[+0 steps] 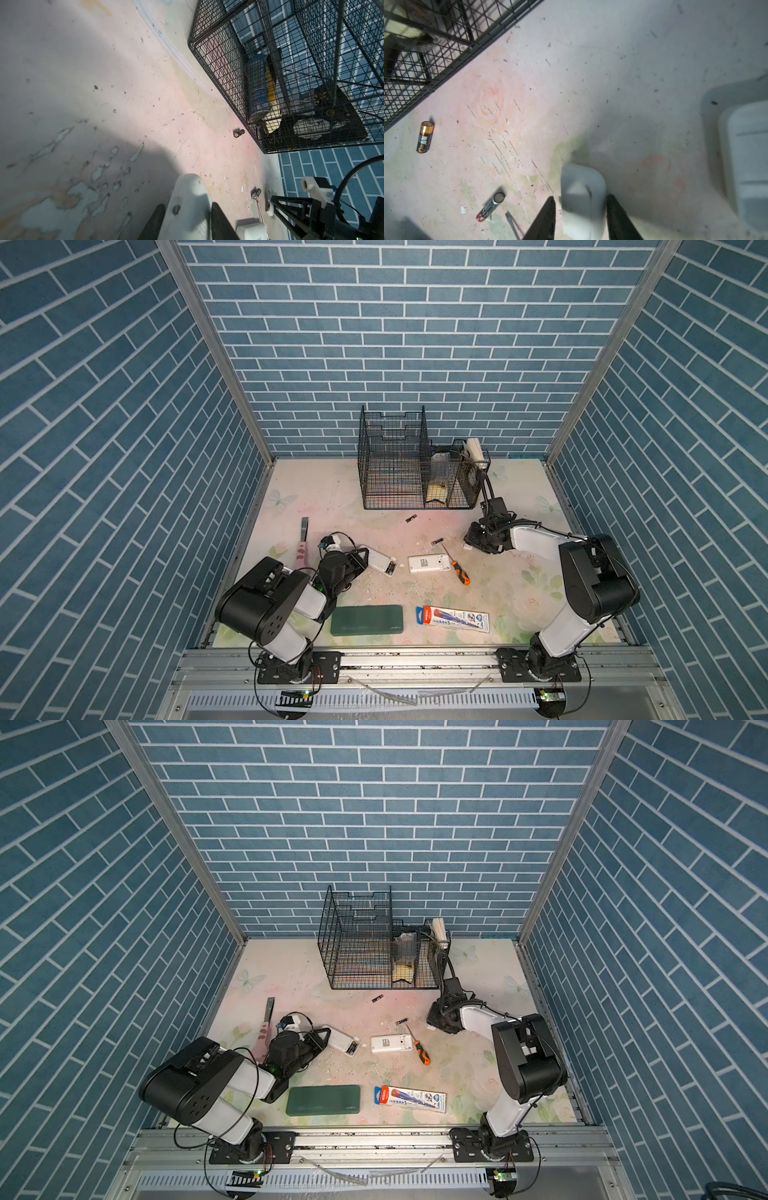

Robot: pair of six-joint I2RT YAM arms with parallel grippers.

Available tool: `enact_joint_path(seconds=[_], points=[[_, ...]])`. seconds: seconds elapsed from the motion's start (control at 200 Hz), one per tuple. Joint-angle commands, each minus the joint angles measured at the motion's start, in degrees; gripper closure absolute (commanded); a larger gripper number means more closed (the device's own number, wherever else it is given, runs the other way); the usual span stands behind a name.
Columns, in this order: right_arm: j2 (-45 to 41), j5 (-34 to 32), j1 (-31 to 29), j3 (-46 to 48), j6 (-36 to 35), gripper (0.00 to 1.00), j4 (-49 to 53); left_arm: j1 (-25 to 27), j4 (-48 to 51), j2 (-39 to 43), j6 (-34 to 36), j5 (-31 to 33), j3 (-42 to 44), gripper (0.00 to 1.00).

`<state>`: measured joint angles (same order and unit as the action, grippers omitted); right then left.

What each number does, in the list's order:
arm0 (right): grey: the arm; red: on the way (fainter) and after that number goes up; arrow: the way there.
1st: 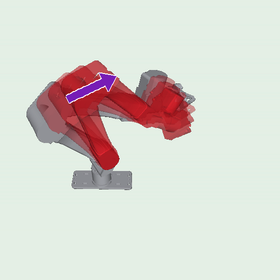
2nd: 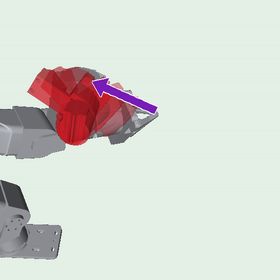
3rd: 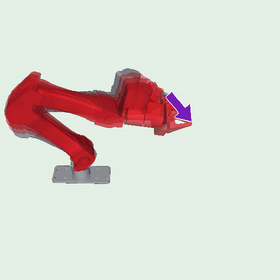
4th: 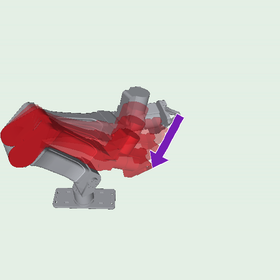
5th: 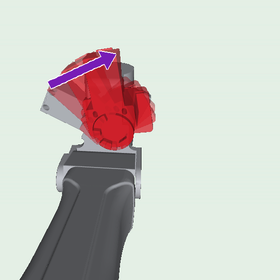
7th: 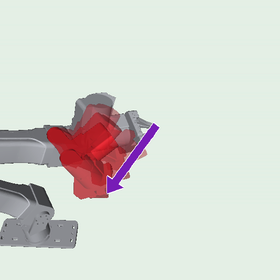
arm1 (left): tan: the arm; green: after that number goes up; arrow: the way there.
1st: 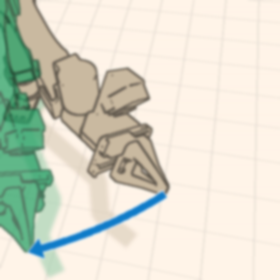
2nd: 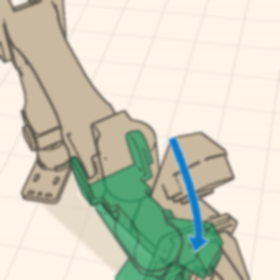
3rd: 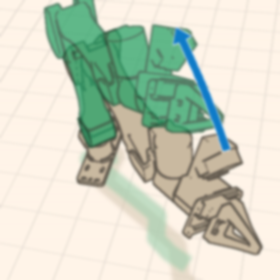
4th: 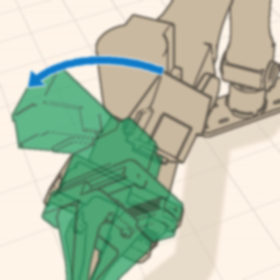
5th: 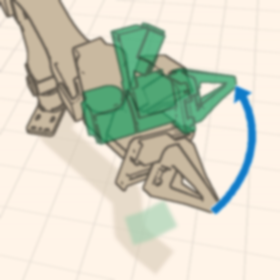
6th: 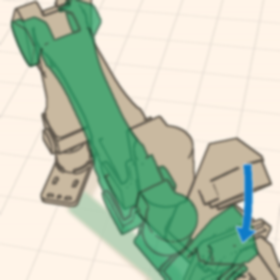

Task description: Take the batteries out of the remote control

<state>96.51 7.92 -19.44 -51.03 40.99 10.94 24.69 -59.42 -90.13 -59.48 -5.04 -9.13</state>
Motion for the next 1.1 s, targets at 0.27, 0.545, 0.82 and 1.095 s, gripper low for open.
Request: enact_joint_path(seconds=[0.27, 0.545, 0.82, 1.095], points=[[-1.6, -1.4, 0.3, -1.6, -1.5, 0.54, 7.3, 1.1, 14.8, 10.2, 3.7, 1.3, 0.4, 0.56], [-6.6, -1.7, 0.3, -2.3, -2.1, 0.53, 10.0, 2.3, 28.8, 22.2, 5.2, 4.1, 1.2, 0.55], [-10.6, -0.7, 0.2, -2.5, -2.5, 0.53, 12.1, 4.6, 37.5, 31.0, 4.3, 6.2, 2.7, 0.55], [-15.0, -2.5, -6.0, -6.3, -5.1, 0.63, 19.6, 6.1, 47.2, 35.5, 5.8, 7.3, -1.2, 0.55]])
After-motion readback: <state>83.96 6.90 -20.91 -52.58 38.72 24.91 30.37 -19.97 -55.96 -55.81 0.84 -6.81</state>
